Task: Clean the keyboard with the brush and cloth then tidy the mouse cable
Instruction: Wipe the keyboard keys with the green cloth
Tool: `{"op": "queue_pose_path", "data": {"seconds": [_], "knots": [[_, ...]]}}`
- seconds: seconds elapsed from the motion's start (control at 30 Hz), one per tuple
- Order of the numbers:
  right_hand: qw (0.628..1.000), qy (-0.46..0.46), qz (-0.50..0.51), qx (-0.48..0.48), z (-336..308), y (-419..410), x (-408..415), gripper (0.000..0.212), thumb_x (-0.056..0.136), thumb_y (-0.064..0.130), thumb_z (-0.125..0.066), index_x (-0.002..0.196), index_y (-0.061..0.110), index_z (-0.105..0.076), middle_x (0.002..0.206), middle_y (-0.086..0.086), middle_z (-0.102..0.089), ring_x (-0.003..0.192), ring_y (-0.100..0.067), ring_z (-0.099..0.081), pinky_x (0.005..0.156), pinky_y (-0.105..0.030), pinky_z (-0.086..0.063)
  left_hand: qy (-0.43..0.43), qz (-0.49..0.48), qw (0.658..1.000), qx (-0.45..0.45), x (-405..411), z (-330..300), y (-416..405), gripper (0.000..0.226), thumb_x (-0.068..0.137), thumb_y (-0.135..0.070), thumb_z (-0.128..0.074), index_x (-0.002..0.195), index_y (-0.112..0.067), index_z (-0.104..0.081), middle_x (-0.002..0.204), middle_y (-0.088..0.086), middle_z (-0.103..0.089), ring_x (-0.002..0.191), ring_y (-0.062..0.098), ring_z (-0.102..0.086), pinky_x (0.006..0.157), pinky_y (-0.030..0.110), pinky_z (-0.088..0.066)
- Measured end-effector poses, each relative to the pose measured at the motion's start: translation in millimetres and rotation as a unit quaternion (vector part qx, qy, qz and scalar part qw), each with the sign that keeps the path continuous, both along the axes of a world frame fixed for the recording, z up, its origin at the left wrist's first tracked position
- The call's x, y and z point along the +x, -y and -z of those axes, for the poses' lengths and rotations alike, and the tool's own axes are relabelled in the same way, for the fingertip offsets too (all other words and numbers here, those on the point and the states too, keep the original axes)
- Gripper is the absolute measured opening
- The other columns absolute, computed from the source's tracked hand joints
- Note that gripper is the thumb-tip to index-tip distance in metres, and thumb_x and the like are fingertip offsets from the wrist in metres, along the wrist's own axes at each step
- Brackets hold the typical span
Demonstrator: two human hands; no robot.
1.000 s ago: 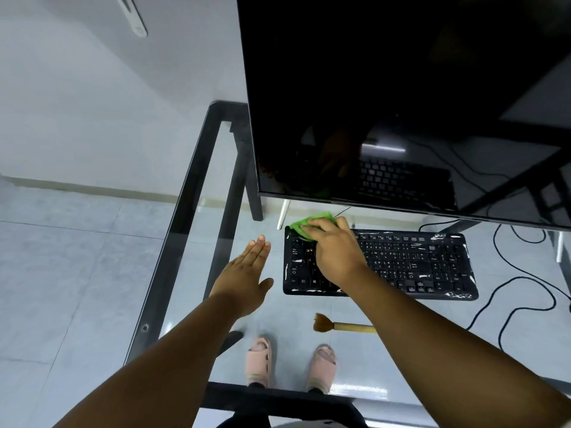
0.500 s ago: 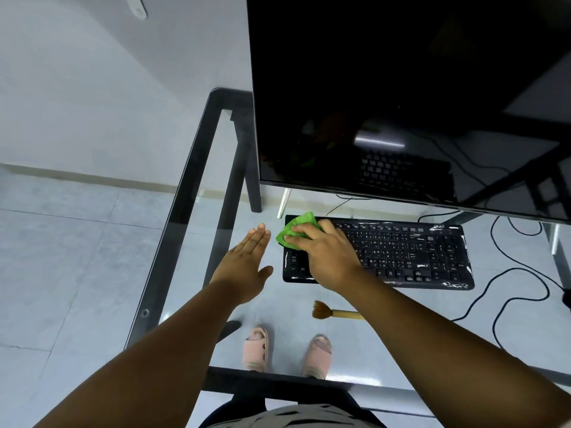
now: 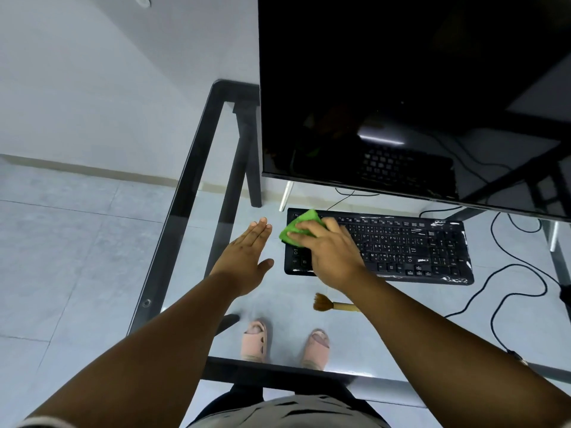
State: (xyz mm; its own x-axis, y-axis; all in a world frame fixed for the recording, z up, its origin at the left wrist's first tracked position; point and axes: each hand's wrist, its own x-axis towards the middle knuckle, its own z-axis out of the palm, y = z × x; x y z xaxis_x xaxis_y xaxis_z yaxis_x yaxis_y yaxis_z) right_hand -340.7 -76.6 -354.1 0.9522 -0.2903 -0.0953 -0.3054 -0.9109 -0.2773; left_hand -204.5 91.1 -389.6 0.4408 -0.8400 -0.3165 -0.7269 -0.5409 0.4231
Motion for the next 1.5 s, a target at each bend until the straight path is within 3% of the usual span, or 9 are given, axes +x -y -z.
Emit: {"op": "queue_pose_path", "data": {"seconds": [0.3, 0.47, 0.57, 0.7, 0.83, 0.93, 1.07, 1.27, 1.5], "knots": [[0.997, -0.004, -0.07, 0.019, 5, -9, -15, 0.069, 0.075, -0.008, -0.055, 0.121, 0.042, -0.064, 0.133, 0.016, -0.054, 0.109, -0.022, -0.041, 0.089, -0.04, -0.04, 0.005, -0.001, 1.0, 0.0, 0, 2, 0, 0.072, 0.1, -0.042, -0.041, 0.155, -0.025, 0.003, 0.16, -0.011, 0.014, 0.139, 0.001, 0.018, 0.111, 0.022, 0.0], [0.994, 0.005, -0.101, 0.044, 8, -7, -34, 0.054, 0.071, -0.001, -0.06, 0.106, 0.038, -0.074, 0.125, 0.018, -0.06, 0.106, -0.018, -0.036, 0.085, -0.042, -0.045, 0.01, -0.002, 1.0, -0.002, -2, 1, 0, 0.071, 0.101, -0.041, -0.04, 0.155, -0.023, 0.002, 0.16, -0.009, 0.013, 0.148, 0.009, 0.01, 0.115, 0.025, -0.003], [0.994, 0.076, -0.035, 0.069, 10, -2, -41, 0.049, 0.073, -0.005, -0.055, 0.096, 0.033, -0.077, 0.116, 0.016, -0.065, 0.104, -0.019, -0.04, 0.087, -0.043, -0.046, 0.011, -0.005, 1.0, -0.004, -2, 0, 0, 0.07, 0.101, -0.04, -0.04, 0.155, -0.023, 0.002, 0.161, -0.008, 0.012, 0.148, 0.01, 0.009, 0.116, 0.026, -0.004], [0.988, 0.12, 0.08, 0.062, 12, 3, -31, 0.055, 0.077, -0.008, -0.053, 0.113, 0.029, -0.072, 0.122, 0.012, -0.062, 0.104, -0.022, -0.042, 0.088, -0.045, -0.047, 0.015, -0.008, 1.0, 0.002, -4, 0, 1, 0.071, 0.101, -0.04, -0.039, 0.154, -0.024, 0.004, 0.16, -0.009, 0.014, 0.148, 0.01, 0.01, 0.115, 0.026, -0.003], [0.996, 0.053, 0.045, 0.051, 10, -6, -20, 0.059, 0.08, -0.005, -0.053, 0.125, 0.031, -0.065, 0.131, 0.012, -0.056, 0.11, -0.022, -0.039, 0.092, -0.045, -0.044, 0.013, -0.007, 1.0, 0.007, -3, 0, 1, 0.071, 0.101, -0.04, -0.039, 0.154, -0.024, 0.004, 0.16, -0.01, 0.015, 0.148, 0.01, 0.011, 0.115, 0.026, -0.003], [0.997, 0.057, 0.018, 0.044, 11, 1, -25, 0.058, 0.078, -0.007, -0.053, 0.12, 0.032, -0.069, 0.128, 0.012, -0.059, 0.107, -0.019, -0.038, 0.091, -0.043, -0.044, 0.01, -0.005, 1.0, 0.011, -3, 0, 1, 0.071, 0.101, -0.04, -0.039, 0.154, -0.023, 0.004, 0.16, -0.009, 0.014, 0.148, 0.01, 0.011, 0.116, 0.027, -0.003], [0.994, 0.064, 0.069, 0.049, 11, 7, -27, 0.058, 0.078, -0.009, -0.053, 0.121, 0.028, -0.068, 0.129, 0.01, -0.059, 0.111, -0.024, -0.042, 0.093, -0.048, -0.045, 0.014, -0.009, 1.0, 0.016, -4, -1, 2, 0.071, 0.101, -0.04, -0.039, 0.154, -0.024, 0.005, 0.16, -0.009, 0.015, 0.148, 0.01, 0.011, 0.116, 0.027, -0.003], [0.998, 0.039, -0.041, 0.027, 13, 2, -45, 0.07, 0.073, -0.011, -0.058, 0.119, 0.042, -0.067, 0.131, 0.012, -0.058, 0.109, -0.023, -0.039, 0.088, -0.04, -0.046, -0.006, -0.038, 0.999, -0.006, -10, -2, 4, 0.061, 0.103, -0.041, -0.027, 0.155, -0.023, -0.001, 0.161, -0.007, 0.008, 0.148, 0.011, 0.007, 0.117, 0.028, -0.003], [0.994, 0.081, -0.069, -0.002, 12, 26, -71, 0.062, 0.064, -0.013, -0.065, 0.1, 0.036, -0.076, 0.118, 0.008, -0.066, 0.105, -0.023, -0.038, 0.08, -0.046, -0.052, 0.011, -0.049, 0.998, 0.025, -20, -2, 5, 0.066, 0.101, -0.045, -0.029, 0.155, -0.022, 0.002, 0.161, -0.006, 0.012, 0.148, 0.014, 0.01, 0.12, 0.034, -0.002]]}}
